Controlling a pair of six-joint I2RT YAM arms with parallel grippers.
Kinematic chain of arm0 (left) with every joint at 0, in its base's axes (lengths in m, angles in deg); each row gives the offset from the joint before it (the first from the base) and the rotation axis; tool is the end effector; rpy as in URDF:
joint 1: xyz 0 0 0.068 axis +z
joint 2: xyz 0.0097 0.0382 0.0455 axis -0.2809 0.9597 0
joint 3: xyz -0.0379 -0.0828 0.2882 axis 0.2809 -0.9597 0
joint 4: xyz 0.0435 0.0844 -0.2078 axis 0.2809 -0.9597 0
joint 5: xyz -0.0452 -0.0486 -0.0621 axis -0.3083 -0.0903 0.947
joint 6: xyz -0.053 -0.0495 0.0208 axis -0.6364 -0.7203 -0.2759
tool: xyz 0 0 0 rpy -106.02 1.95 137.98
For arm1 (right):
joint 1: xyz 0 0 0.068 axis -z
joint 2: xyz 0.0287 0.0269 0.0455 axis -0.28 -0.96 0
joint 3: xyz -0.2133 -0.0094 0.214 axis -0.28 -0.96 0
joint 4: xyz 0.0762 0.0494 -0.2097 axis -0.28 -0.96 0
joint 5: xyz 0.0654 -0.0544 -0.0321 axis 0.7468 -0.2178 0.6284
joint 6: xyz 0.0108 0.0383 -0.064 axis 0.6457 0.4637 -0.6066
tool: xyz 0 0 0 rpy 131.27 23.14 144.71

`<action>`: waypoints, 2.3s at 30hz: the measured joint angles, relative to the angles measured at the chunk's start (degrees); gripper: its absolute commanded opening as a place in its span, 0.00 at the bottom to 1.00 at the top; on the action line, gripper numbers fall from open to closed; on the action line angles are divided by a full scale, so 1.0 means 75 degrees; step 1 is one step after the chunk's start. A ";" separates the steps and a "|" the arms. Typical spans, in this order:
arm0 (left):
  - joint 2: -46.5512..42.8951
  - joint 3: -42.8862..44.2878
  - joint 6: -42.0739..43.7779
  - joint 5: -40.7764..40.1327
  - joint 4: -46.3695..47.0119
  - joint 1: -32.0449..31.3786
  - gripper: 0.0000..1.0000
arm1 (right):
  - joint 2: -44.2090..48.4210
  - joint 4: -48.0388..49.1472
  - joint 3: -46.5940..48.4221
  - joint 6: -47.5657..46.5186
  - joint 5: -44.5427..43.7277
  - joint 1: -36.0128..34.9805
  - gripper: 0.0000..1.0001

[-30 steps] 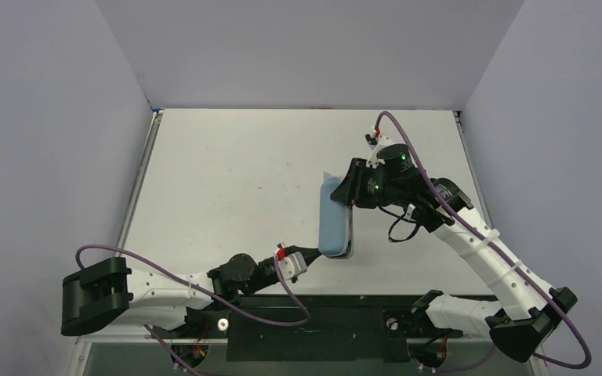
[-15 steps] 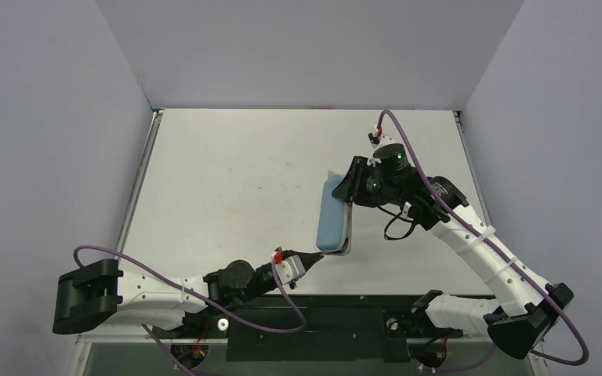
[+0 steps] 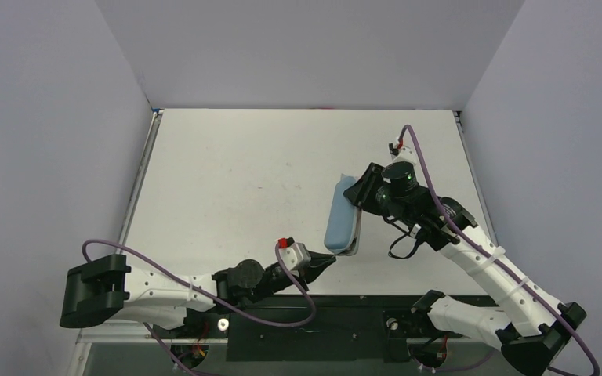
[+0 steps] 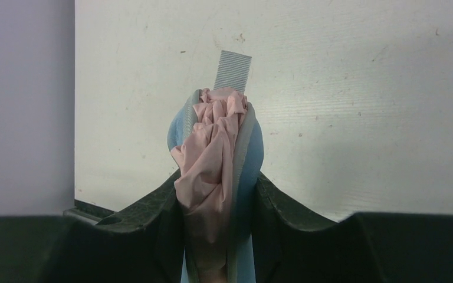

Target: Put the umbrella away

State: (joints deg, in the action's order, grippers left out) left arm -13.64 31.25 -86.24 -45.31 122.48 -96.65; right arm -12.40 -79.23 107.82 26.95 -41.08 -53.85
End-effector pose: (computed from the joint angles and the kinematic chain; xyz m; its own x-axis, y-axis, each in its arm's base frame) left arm 0.0529 -0.2162 0.2929 -0.0470 -0.1336 -0.9899 0.9118 0.3990 -0.0972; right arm 0.1478 0.1105 0.3662 -0.7377 0.3918 -0.5499 -0.0335 0.7922 0.6093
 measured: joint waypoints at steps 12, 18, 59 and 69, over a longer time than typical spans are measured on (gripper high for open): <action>0.1416 0.0731 -0.1075 -0.0216 0.1070 -0.0294 0.00 | 0.0565 0.0178 -0.0697 0.0379 -0.1434 -0.0204 0.00; 0.2107 0.1189 -0.1425 -0.0274 0.1769 -0.0367 0.00 | 0.0851 0.0242 -0.0915 0.0533 -0.2014 -0.0256 0.00; 0.4485 0.3386 -0.5473 -0.2224 0.2652 -0.0679 0.00 | 0.1507 0.0956 -0.2063 0.1300 -0.5811 -0.1029 0.00; 0.4473 0.3401 -0.6435 -0.4328 0.2602 -0.1075 0.00 | 0.1495 0.1399 -0.2343 0.2017 -0.6420 -0.1338 0.00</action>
State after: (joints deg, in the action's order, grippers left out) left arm 19.91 56.76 -134.50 -77.77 142.00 -104.72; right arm -1.19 -68.73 90.25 42.08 -89.24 -63.88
